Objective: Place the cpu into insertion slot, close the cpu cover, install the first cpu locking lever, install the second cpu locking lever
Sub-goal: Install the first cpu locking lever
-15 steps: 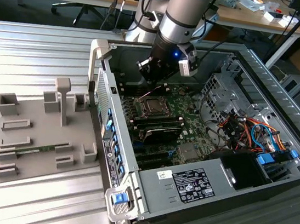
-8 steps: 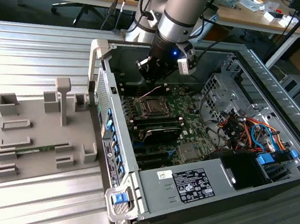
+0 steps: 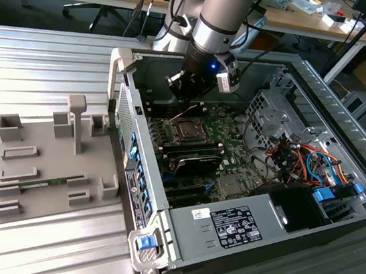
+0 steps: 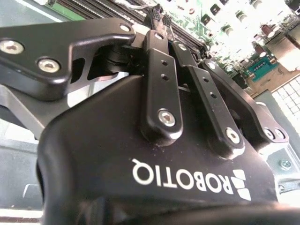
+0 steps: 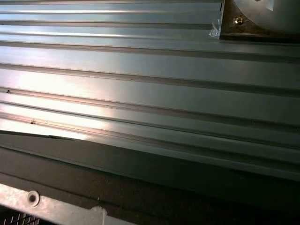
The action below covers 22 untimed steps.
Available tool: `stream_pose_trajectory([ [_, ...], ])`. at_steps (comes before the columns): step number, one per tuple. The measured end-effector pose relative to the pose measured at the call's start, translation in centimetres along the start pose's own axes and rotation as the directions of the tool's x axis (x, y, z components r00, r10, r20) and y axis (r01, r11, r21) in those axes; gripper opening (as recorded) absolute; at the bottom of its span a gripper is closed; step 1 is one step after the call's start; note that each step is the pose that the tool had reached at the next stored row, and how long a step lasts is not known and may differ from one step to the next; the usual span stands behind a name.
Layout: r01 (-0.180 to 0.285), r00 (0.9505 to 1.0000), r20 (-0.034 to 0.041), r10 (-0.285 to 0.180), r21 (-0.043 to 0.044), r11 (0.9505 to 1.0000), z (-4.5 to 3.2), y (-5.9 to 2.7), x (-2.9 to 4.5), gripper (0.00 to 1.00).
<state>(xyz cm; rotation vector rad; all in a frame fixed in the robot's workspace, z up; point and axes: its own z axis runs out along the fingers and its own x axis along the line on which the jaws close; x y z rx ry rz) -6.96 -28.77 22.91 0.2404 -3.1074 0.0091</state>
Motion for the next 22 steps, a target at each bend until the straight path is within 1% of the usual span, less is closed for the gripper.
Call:
stream_pose_trajectory([
  [4, -0.006, 1.0, -0.0005, 0.006, 0.0026, 1.0, 0.27, -0.01, -0.08, 0.1],
  [5, -0.006, 1.0, -0.0009, 0.006, 0.0047, 1.0, 0.37, -0.04, -0.3, 0.1],
  [8, -0.006, 1.0, -0.0012, 0.006, 0.0073, 1.0, 0.57, -0.13, -0.89, 0.1],
  [10, -0.006, 1.0, -0.0013, 0.006, 0.0083, 0.9999, 0.68, -0.16, -1.09, 0.1],
  [13, -0.006, 1.0, -0.0013, 0.006, 0.0085, 0.9999, 1.14, -0.2, -1.38, 0.1],
  [15, -0.006, 1.0, -0.0014, 0.006, 0.009, 0.9999, 1.72, -0.22, -1.5, 0.1],
  [17, -0.006, 1.0, -0.0016, 0.006, 0.0092, 0.9999, 1.9, -0.23, -1.55, 0.1],
  [22, -0.006, 1.0, -0.0013, 0.006, 0.009, 0.9999, 2.19, -0.34, -2.28, 0.1],
])
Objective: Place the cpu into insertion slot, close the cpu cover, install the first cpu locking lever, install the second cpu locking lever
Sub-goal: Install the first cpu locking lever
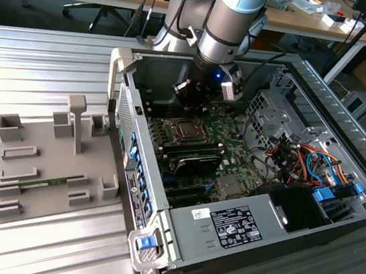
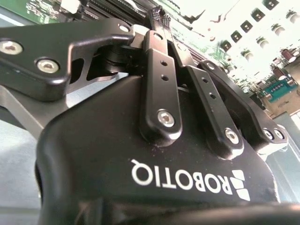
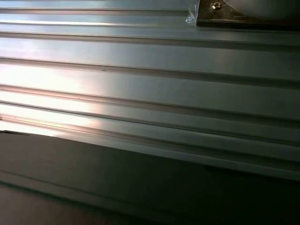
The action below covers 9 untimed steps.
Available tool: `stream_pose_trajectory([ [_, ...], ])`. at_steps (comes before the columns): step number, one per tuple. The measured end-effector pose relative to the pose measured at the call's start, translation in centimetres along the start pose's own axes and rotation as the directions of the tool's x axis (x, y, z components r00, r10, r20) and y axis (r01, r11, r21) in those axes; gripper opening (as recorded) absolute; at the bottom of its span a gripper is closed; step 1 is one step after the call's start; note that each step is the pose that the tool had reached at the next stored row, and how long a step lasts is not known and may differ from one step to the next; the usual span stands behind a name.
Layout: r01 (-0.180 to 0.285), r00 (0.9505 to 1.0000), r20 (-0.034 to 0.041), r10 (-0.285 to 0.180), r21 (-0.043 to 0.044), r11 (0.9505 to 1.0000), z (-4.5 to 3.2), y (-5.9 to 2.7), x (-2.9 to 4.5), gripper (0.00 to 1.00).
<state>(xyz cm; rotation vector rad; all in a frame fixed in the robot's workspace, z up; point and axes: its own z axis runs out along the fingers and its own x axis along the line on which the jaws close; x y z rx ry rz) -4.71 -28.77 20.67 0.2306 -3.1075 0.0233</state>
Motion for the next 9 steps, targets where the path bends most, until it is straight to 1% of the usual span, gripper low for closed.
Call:
stream_pose_trajectory([
  [5, 0.0, 1.0, -0.0004, 0.0, 0.0005, 1.0, 0.26, -0.05, -0.19, 0.1],
  [9, 0.0, 1.0, 0.0, 0.0, -0.0001, 1.0, 0.37, -0.36, -0.16, 0.1],
])
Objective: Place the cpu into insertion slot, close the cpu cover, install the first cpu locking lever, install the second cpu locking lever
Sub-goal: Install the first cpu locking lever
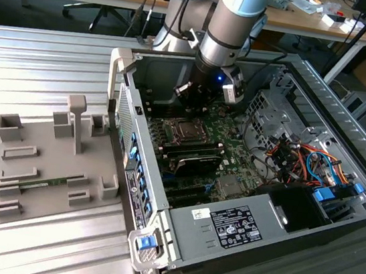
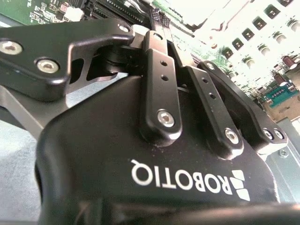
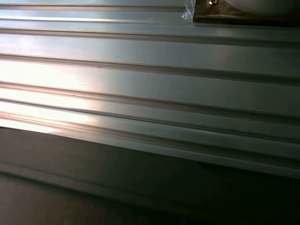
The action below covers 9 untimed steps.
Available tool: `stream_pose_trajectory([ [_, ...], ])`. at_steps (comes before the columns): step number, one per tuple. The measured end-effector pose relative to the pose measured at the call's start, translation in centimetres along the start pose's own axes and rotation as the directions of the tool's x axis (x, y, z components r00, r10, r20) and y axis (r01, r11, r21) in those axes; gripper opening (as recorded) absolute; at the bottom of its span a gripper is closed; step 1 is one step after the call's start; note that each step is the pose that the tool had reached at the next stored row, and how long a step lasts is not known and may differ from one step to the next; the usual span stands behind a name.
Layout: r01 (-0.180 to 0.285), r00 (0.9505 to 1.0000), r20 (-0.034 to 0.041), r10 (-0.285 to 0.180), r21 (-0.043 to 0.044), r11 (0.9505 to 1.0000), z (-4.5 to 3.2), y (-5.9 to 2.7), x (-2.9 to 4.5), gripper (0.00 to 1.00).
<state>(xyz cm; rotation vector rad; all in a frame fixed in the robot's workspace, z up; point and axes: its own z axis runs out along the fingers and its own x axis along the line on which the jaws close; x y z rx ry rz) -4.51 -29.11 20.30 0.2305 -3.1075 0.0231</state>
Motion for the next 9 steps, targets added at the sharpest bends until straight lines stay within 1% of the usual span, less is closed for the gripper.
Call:
stream_pose_trajectory([
  [5, 0.0, 1.0, -0.0004, 0.0, 0.0008, 1.0, 0.14, 0.08, -0.17, 0.1],
  [7, 0.0, 1.0, -0.0005, 0.0, 0.0009, 1.0, 0.17, 0.34, -0.22, 0.1],
  [9, 0.0, 1.0, -0.0003, 0.0, 0.0003, 1.0, 0.16, 0.44, -0.24, 0.1],
])
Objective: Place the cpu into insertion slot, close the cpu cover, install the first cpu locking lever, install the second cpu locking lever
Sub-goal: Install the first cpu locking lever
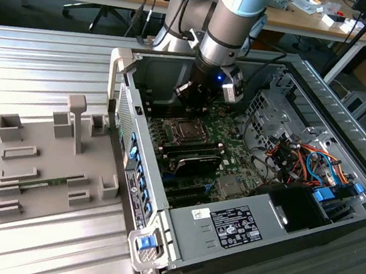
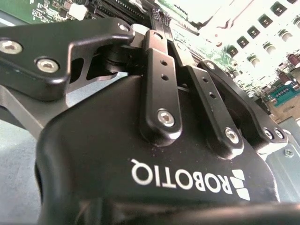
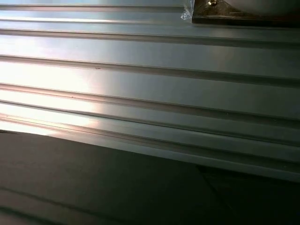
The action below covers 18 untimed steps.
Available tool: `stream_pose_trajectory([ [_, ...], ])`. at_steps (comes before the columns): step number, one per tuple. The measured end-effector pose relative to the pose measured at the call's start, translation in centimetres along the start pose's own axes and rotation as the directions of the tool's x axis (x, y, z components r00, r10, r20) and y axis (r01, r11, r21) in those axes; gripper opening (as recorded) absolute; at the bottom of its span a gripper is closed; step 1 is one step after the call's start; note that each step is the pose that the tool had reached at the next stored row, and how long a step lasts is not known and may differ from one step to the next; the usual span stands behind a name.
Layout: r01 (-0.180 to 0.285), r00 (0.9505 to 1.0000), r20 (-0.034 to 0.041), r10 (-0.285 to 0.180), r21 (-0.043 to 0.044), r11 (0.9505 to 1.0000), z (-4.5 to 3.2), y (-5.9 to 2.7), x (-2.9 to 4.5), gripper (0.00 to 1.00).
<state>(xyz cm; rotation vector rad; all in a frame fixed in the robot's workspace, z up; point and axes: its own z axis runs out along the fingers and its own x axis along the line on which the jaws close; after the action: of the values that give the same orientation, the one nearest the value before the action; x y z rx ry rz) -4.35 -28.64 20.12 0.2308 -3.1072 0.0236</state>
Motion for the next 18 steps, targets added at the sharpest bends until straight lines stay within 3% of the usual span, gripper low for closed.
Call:
stream_pose_trajectory([
  [3, 0.0, 1.0, 0.0013, 0.0, -0.0013, 1.0, -0.22, 0.02, -0.01, 0.1],
  [7, 0.0, 1.0, 0.0001, 0.0, -0.0001, 1.0, -1.47, -0.03, 0.04, 0.1],
  [9, 0.0, 1.0, 0.0004, 0.0, -0.0003, 1.0, -1.59, -0.14, 0.06, 0.1],
  [18, 0.0, 1.0, -0.0014, 0.0, -0.0024, 1.0, -1.51, -3.03, 0.4, 0.1],
])
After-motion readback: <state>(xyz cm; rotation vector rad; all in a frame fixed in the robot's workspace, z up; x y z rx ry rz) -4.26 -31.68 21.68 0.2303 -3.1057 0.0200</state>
